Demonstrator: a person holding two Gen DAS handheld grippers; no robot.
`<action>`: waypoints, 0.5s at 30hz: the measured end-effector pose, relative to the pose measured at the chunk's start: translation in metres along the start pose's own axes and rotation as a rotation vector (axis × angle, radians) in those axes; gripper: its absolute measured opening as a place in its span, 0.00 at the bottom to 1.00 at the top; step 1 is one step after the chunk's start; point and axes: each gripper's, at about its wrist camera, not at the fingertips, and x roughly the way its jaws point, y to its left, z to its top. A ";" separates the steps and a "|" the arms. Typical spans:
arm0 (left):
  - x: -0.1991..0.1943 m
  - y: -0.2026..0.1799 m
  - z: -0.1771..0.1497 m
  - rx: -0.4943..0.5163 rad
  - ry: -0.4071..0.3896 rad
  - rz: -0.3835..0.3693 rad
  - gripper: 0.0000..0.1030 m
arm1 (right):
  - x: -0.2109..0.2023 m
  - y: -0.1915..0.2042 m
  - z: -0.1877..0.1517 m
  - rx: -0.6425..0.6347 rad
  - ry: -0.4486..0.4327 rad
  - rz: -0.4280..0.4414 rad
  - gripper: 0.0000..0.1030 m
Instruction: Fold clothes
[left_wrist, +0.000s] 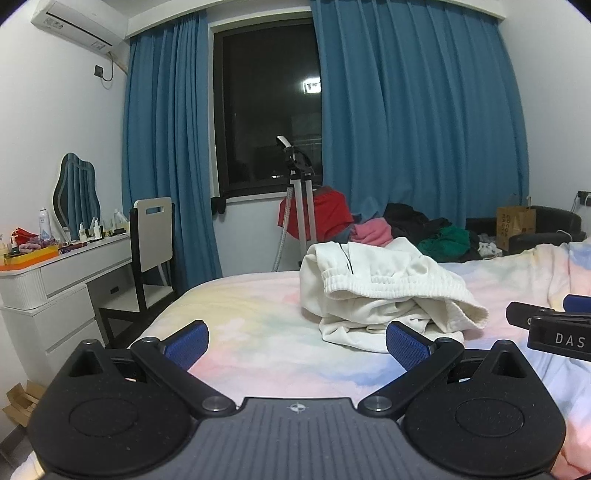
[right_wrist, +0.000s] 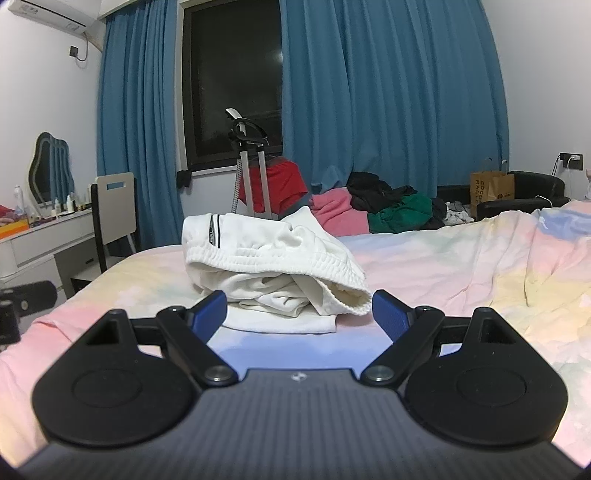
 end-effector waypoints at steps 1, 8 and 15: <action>-0.001 0.001 0.000 -0.006 -0.002 -0.002 1.00 | 0.000 0.000 0.000 -0.001 0.000 0.000 0.84; 0.004 0.008 -0.006 -0.030 0.012 -0.005 1.00 | 0.000 0.003 0.002 -0.009 -0.003 -0.003 0.84; 0.013 0.002 -0.002 -0.028 0.033 0.005 1.00 | -0.001 0.004 0.003 -0.019 -0.008 -0.003 0.84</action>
